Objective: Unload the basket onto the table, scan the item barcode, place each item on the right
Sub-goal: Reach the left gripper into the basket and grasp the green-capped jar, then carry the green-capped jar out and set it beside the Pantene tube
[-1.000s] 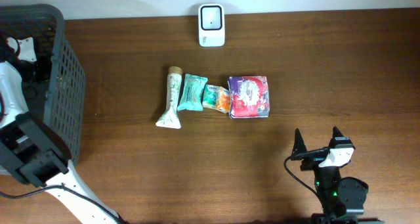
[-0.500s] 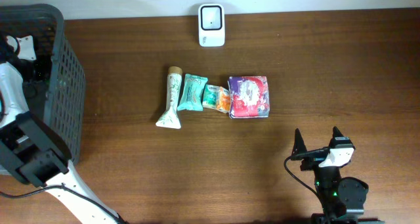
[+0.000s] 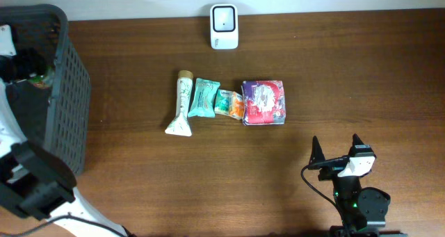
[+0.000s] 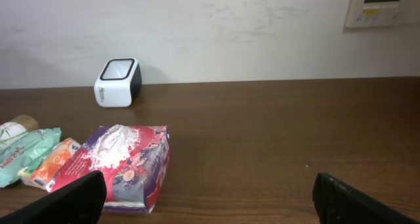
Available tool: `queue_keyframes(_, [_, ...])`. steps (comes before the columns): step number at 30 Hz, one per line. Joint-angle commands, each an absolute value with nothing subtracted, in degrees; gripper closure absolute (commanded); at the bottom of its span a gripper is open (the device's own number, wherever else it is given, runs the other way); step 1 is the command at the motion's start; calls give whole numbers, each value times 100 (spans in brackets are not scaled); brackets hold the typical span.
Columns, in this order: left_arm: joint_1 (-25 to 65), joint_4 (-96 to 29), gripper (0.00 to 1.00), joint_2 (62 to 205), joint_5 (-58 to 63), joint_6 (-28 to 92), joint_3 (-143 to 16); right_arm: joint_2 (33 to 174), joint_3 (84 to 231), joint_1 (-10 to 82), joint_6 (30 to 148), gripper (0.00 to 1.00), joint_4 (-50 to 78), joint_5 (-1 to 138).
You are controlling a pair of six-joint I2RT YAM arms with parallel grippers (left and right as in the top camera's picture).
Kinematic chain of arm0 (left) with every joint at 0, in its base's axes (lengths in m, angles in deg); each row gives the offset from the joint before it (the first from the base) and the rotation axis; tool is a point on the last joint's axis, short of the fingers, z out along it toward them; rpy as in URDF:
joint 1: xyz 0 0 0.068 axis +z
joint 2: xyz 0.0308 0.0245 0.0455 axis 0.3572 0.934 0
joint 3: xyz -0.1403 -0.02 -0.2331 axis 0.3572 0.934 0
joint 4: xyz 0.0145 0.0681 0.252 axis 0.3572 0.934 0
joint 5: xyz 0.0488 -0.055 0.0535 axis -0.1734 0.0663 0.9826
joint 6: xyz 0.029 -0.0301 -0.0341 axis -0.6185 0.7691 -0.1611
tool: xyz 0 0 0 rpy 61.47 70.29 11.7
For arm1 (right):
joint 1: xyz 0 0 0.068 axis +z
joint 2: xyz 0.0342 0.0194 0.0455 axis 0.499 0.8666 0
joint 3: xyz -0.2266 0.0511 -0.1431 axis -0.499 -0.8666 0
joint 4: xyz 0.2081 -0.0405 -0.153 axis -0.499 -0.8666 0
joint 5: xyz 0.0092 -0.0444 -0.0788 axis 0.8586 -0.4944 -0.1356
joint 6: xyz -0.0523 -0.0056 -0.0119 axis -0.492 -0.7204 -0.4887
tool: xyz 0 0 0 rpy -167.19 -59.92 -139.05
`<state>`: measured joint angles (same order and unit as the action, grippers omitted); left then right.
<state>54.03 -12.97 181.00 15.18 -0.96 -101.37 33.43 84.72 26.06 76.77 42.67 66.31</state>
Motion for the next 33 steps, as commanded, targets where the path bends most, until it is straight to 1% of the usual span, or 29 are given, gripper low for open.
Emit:
queue_keyframes(1, [5460, -1173, 62, 17283, 1456, -11, -10165, 3306, 8422, 2577, 7697, 1, 4263, 6581])
queue_keyframes(3, [5460, -1197, 59, 16866, 1400, 293, -10165, 3306, 8422, 2577, 7697, 1, 4263, 6581])
queue_keyframes(5, [5460, -1267, 59, 16472, 1052, 310, -10165, 3306, 8422, 2577, 7697, 1, 4263, 6581])
queue_keyframes(10, [5458, -1717, 59, 15425, -85, 951, -10165, 3306, 8422, 2577, 7697, 1, 4263, 6581])
queue_keyframes(12, [5388, -2003, 59, 15152, -957, 1445, -10165, 3306, 8422, 2577, 7697, 1, 4263, 6581])
queue_keyframes(14, [5150, -2213, 58, 15095, -1641, 1668, -10165, 3306, 8422, 2577, 7697, 1, 4260, 6581])
queue_keyframes(17, [4308, -2165, 55, 15159, -1770, 1659, -10148, 3306, 8422, 2577, 7697, 1, 4260, 6581])
queue_keyframes(18, [4096, -2165, 55, 15196, -1700, 1659, -10148, 3306, 8422, 2577, 7697, 1, 4263, 6581])
queue_keyframes(19, [3707, -2093, 54, 15274, -1328, 1657, -10148, 3306, 8422, 2577, 7697, 1, 4263, 6581])
queue_keyframes(22, [2826, -1559, 52, 15534, 298, 1635, -10148, 3306, 8422, 2577, 7697, 1, 4263, 6581])
queue_keyframes(24, [2426, -1253, 53, 15749, 1172, 1633, -10148, 3306, 8422, 2577, 7697, 1, 4263, 6581])
queue_keyframes(25, [2151, -1041, 54, 15980, 1800, 1633, -10148, 3306, 8422, 2577, 7697, 1, 4263, 6581])
queue_keyframes(27, [1910, -827, 53, 16324, 2385, 1637, -10148, 3306, 8422, 2577, 7697, 1, 4260, 6581])
queue_keyframes(33, [1685, -462, 53, 17502, 2560, 1639, -10148, 3306, 8422, 2577, 7697, 1, 4260, 6581])
